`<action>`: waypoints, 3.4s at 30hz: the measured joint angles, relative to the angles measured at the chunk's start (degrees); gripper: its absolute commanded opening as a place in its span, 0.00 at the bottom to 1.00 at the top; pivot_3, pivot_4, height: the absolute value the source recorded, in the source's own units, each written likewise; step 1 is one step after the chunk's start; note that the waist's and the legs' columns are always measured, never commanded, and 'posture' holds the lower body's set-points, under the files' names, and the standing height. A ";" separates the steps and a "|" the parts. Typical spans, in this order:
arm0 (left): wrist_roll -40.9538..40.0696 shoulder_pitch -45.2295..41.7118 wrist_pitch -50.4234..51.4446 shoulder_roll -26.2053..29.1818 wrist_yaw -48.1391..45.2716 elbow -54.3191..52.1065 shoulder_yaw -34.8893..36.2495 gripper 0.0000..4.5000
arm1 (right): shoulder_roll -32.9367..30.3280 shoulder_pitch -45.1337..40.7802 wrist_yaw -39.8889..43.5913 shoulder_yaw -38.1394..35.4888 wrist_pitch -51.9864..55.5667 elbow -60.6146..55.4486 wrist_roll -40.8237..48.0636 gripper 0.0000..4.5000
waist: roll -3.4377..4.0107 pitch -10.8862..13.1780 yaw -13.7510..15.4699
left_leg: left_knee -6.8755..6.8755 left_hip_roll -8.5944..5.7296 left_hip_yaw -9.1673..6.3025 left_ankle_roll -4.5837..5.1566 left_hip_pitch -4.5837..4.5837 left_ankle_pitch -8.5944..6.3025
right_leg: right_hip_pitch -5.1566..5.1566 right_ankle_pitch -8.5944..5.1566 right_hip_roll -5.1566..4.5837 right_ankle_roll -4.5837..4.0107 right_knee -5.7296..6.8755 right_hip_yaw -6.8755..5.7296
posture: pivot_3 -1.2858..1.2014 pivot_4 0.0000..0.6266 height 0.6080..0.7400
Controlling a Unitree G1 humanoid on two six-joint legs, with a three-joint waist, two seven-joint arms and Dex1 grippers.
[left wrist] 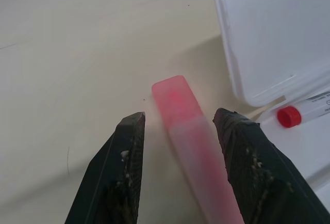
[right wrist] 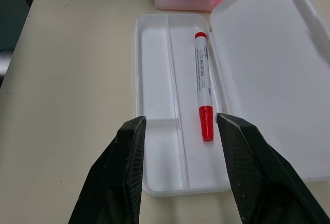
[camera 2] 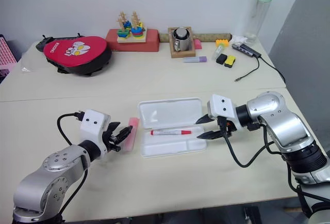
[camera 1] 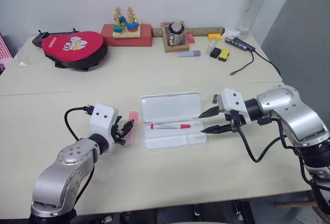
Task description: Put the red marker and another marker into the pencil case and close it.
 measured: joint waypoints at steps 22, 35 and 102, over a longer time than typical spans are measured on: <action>1.24 -0.25 4.97 -6.11 3.43 3.99 -1.00 0.51 | 0.04 0.01 -0.41 0.00 0.13 -0.01 0.02 0.50 | 0.00 0.00 -0.18 | -0.13 0.00 0.05 0.00 0.48 0.00 | 0.34 -0.17 0.00 0.25 0.00 0.05 | 0.52 0.24 1.00; 1.24 -1.48 7.29 -6.30 3.44 4.32 0.18 0.26 | 0.06 0.01 -0.71 0.00 0.38 -0.01 0.02 0.50 | 0.00 0.00 -0.18 | -0.12 0.00 0.07 0.00 0.55 0.00 | 0.43 -0.18 0.00 0.26 -0.02 0.07 | 0.52 0.24 1.00; 16.03 -15.39 -37.54 12.75 -49.00 19.81 -23.93 0.26 | -2.98 1.93 -0.12 -0.19 -0.26 -0.51 -1.04 0.50 | 0.06 0.08 -0.05 | -0.22 0.02 0.16 0.04 0.17 -0.03 | 0.14 -0.32 -0.02 0.25 -0.21 0.05 | 0.52 0.24 1.00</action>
